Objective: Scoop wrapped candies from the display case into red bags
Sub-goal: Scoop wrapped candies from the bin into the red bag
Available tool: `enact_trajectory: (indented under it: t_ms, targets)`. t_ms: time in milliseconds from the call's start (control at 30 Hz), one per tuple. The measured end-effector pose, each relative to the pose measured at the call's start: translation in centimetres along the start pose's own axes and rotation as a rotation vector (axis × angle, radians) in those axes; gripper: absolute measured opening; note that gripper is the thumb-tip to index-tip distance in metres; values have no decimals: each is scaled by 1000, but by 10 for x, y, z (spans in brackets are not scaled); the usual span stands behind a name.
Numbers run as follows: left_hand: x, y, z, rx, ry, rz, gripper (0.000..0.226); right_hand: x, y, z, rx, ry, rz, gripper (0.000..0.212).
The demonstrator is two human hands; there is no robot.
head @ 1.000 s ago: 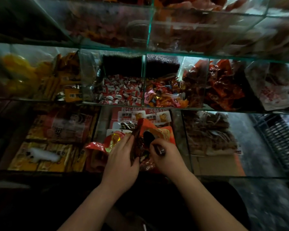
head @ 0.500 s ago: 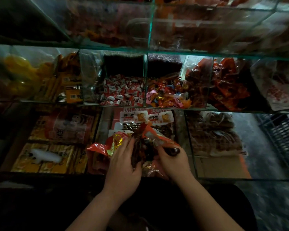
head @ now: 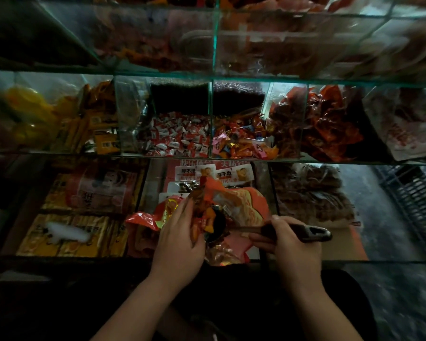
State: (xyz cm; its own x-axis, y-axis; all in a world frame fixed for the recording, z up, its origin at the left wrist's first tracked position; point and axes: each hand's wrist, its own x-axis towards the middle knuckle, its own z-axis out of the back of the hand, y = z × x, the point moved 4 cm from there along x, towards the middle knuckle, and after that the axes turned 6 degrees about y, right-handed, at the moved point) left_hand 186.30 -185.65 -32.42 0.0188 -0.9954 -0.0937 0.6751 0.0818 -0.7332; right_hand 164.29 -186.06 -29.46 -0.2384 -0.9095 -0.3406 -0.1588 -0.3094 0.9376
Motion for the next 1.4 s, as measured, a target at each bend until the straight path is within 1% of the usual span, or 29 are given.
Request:
enact_trajectory:
  t_ms: [100, 167, 233, 300, 400, 500, 567, 633, 833, 933, 1067, 1167, 1267, 1300, 1400]
  targets:
    - [-1, -4, 0, 42, 4, 7, 82, -1, -1, 12, 44, -48, -6, 24]
    - [-4, -12, 2, 100, -63, -33, 79, -2, 1, 18, 72, -74, -5, 20]
    - [-7, -24, 2, 138, -136, -139, 72, -4, 7, 23, 98, -84, 18, 24]
    - [-8, -34, -2, 107, -150, -230, 62, -8, 14, 25, 92, -69, 51, 32]
    - [-5, -37, -9, 78, -92, -189, 54, -15, 25, 29, 88, -53, 85, 31]
    - [4, -34, -13, 131, -21, -100, 61, -21, 35, 37, 89, -52, 91, 27]
    - [9, -33, -13, 146, 0, -74, 61, -27, 44, 41, 119, -12, 72, 23]
    - [9, -33, -14, 138, -16, -76, 60, -34, 54, 42, 142, 66, 53, 21]
    - [2, -34, -13, 165, -117, -130, 60, -53, 71, 33, 186, 229, 50, 26]
    - [5, -38, -5, 171, -164, -154, 56, -56, 73, 30, 180, 255, 64, 24]
    - [17, -52, 5, 185, -204, -186, 50, -54, 79, 29, 190, 240, 116, 22]
    - [36, -68, 15, 176, -230, -241, 43, -51, 86, 31, 245, 199, 134, 22]
    - [58, -87, 23, 175, -256, -315, 37, -46, 96, 33, 363, 161, 143, 7]
    - [65, -94, 24, 168, -262, -341, 37, -44, 98, 35, 402, 141, 142, 4]
    - [83, -110, 28, 111, -284, -410, 44, -37, 105, 38, 474, 104, 128, 3]
